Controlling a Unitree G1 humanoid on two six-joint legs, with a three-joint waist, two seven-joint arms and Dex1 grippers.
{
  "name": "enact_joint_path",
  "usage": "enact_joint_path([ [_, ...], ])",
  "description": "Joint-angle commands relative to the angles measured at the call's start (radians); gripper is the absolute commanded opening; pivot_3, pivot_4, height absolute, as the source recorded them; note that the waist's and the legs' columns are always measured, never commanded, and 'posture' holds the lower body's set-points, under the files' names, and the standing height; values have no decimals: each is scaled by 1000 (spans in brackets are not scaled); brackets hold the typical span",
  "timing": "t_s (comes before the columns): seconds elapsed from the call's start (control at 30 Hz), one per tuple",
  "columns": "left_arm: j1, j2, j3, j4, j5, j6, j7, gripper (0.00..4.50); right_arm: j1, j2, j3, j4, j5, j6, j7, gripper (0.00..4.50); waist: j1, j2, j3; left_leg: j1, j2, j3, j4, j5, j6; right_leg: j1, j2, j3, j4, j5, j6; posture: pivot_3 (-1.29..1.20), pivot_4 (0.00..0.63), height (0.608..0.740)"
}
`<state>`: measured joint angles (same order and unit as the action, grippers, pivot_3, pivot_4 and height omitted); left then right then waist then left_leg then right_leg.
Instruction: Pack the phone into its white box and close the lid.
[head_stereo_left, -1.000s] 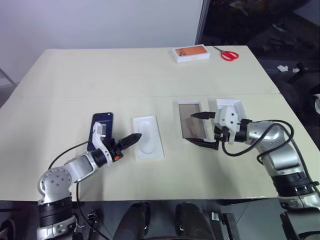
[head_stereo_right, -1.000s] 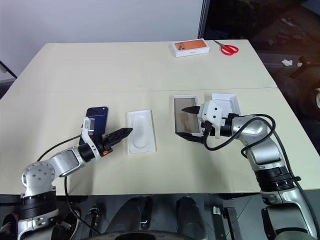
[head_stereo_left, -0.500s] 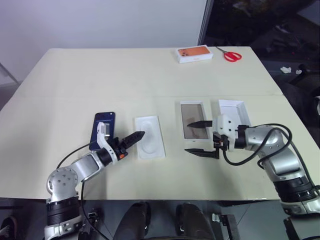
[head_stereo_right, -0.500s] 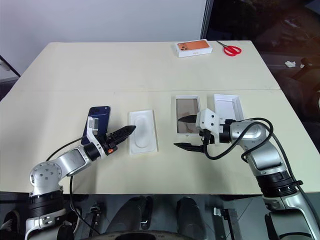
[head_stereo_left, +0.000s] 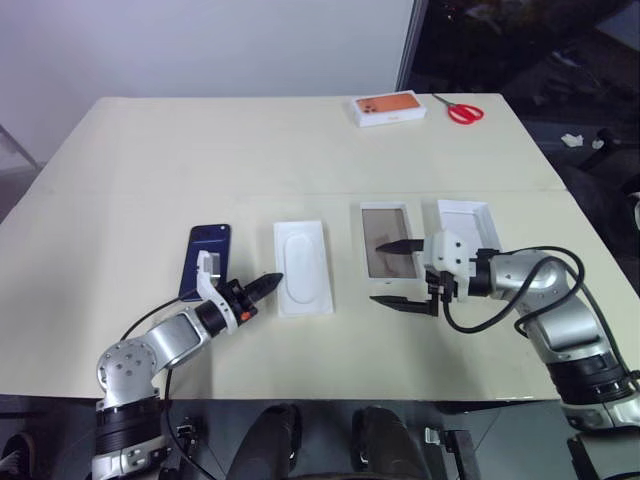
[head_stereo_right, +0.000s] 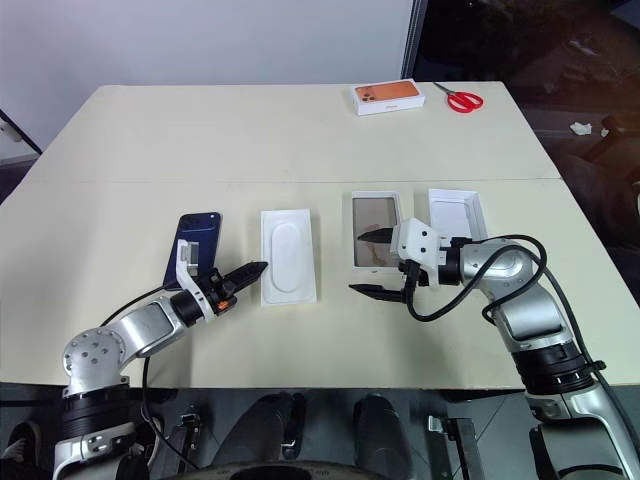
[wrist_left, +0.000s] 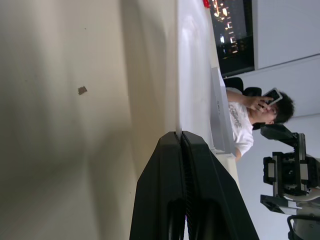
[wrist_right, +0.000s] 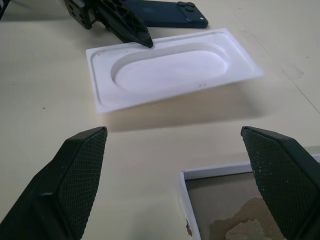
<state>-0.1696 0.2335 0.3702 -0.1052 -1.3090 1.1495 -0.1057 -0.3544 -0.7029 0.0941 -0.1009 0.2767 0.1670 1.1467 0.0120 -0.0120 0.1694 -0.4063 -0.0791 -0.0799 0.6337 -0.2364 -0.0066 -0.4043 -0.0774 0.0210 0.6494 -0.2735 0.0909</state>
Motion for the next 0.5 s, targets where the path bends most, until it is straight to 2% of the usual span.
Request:
enact_joint_path([
  [0.03, 18, -5, -3, 6, -22, 1, 17, 50, -10, 0, -5, -24, -3, -19, -7, 4500, 0, 0, 0, 0, 0, 0, 0, 0, 0, 0, 0, 0, 0, 0, 0, 0, 150, 740],
  [0.27, -1, 22, 32, 9, -113, -11, 36, 50, -16, 12, 12, -1, -12, -5, -13, 4500, -1, 0, 0, 0, 0, 0, 0, 0, 0, 0, 0, 0, 0, 0, 0, 0, 150, 740],
  [0.43, -46, 93, 53, 24, -94, -41, 36, 50, -87, 30, 72, 127, -136, -31, -74, 4500, -3, -1, 1, 0, 0, 0, 0, 0, -1, -1, 0, 0, 0, 0, 0, 0, 150, 740],
  [0.5, -52, 105, 54, 26, -108, -43, 38, 0, -109, 27, 81, 161, -150, -27, -71, 3944, -2, -1, 1, -1, 0, 0, 0, 0, -1, -1, 0, 0, 0, 0, 0, 0, 150, 740],
])
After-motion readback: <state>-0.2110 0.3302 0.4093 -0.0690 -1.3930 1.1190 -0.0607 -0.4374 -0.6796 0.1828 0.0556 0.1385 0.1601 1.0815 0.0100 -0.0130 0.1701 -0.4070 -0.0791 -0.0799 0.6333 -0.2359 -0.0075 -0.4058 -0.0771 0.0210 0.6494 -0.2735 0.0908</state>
